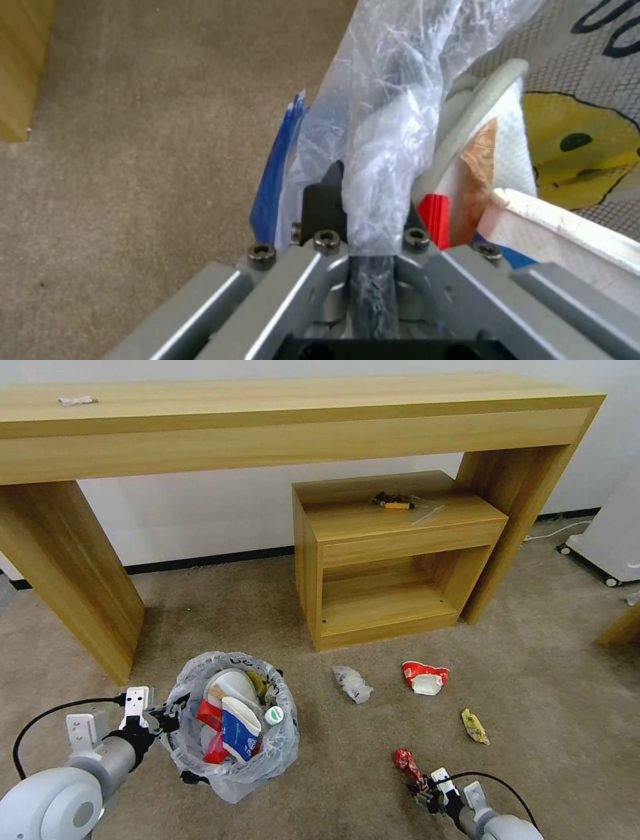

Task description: Pick up the trash bin and place the garbage on the floor into it.

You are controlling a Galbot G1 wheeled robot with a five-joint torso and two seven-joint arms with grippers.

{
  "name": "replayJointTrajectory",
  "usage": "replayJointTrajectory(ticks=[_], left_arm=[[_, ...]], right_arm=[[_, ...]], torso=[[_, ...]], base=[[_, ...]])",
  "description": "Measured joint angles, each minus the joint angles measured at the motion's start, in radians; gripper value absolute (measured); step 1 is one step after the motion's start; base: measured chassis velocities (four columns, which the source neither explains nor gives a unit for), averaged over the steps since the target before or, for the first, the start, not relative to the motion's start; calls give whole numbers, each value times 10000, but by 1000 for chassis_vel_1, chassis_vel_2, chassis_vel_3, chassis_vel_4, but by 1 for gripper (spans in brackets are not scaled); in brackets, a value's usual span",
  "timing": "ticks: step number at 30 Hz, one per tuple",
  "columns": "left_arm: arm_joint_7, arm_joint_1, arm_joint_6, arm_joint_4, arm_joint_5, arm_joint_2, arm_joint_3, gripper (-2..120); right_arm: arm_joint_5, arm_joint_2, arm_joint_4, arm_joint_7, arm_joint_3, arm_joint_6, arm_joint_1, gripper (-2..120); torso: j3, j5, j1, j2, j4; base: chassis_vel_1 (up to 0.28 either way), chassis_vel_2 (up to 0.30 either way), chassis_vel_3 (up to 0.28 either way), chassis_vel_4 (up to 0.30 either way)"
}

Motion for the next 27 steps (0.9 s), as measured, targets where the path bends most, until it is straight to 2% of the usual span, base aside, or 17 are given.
replayJointTrajectory(ticks=[2, 8, 12, 13, 16, 17, 20, 21, 23, 24, 25, 27], left_arm=[[0, 0, 0, -1, -4, 3, -2, 0], [0, 18, 0, -34, -23, 13, -4, 0], [-12, 20, 0, 5, 15, -8, 29, 0], [-12, 20, 0, 5, 15, -8, 29, 0], [-29, 16, 0, 51, 52, -47, 92, 0], [-29, 16, 0, 51, 52, -47, 92, 0], [-116, -58, 1, 128, 70, -28, 219, 0], [-116, -58, 1, 128, 70, -28, 219, 0], [-146, -108, 0, 168, 66, 9, 275, 0], [-164, -140, 0, 202, 61, 27, 305, 0], [-164, -140, 0, 202, 61, 27, 305, 0], [-229, -191, 0, 252, 62, 36, 372, 0]], right_arm=[[-6, -5, 108, 29, 45, 7, -18, 52], [-144, -300, 1502, -103, 687, 331, 1, 52], [648, -869, 3271, -486, 820, 139, 1087, 52], [648, -869, 3271, -486, 820, 139, 1087, 52], [1768, -1260, 4450, -170, -184, -328, 2736, 52], [1768, -1260, 4450, -170, -184, -328, 2736, 52], [2657, -1527, 5452, 46, -1535, -896, 4561, 52], [2657, -1527, 5452, 46, -1535, -896, 4561, 52], [3119, -1588, 5880, 132, -2312, -1186, 5442, 52], [3521, -1603, 6219, 295, -3077, -1395, 6261, 52], [3521, -1603, 6219, 295, -3077, -1395, 6261, 52], [4016, -1548, 6690, 716, -4346, -1581, 7269, 52]], torso=[[0, 0, 0, 0, 0], [0, -4, -1, 0, -1], [0, -7, 0, 0, 2], [0, -7, 0, 0, 2], [0, -6, 0, 0, 1], [0, -6, 0, 0, 1], [1, -8, 0, 0, 3], [1, -8, 0, 0, 3], [0, -9, 0, 1, 0], [1, -7, 0, 0, -1], [1, -7, 0, 0, -1], [1, -12, 0, 0, 3]], base=[[0, 0, 0, 0], [0, 0, 0, 0], [0, 0, 0, 0], [0, 0, 0, 0], [0, 0, 0, 0], [0, 0, 0, 0], [0, 0, 0, 0], [0, 0, 0, 0], [0, 0, 0, 0], [0, 0, 0, 0], [0, 0, 0, 0], [0, 0, 0, 0]])
